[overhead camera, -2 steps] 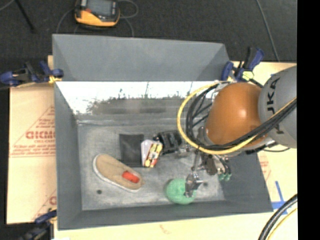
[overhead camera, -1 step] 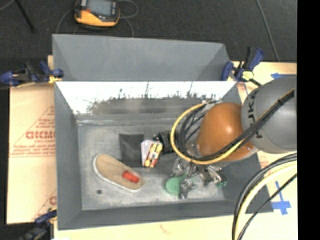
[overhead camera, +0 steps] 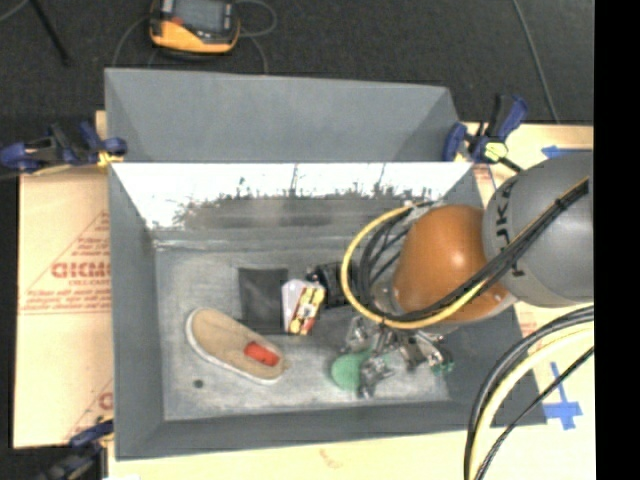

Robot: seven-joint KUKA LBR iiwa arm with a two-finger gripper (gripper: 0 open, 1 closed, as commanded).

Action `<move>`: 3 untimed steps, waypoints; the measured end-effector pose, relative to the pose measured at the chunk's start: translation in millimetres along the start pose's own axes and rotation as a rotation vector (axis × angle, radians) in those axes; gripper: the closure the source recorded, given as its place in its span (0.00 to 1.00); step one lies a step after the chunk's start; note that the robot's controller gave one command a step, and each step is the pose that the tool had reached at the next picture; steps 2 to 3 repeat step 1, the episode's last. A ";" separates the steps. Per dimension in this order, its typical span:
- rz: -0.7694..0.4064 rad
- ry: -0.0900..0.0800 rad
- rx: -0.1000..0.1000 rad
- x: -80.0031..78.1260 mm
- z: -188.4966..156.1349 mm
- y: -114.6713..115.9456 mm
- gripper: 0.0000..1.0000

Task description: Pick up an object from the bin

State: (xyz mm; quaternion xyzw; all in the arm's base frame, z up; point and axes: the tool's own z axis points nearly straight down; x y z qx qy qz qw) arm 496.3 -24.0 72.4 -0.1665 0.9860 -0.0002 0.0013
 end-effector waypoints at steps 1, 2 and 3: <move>-0.079 -0.003 0.001 0.0 -160.2 -13.0 1.00; -0.079 -0.003 0.001 0.0 -160.2 -13.0 1.00; -0.079 -0.003 0.001 0.0 -160.2 -13.0 1.00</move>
Offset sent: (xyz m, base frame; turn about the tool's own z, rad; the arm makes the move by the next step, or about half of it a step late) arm 0.0000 0.0000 0.0000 0.0000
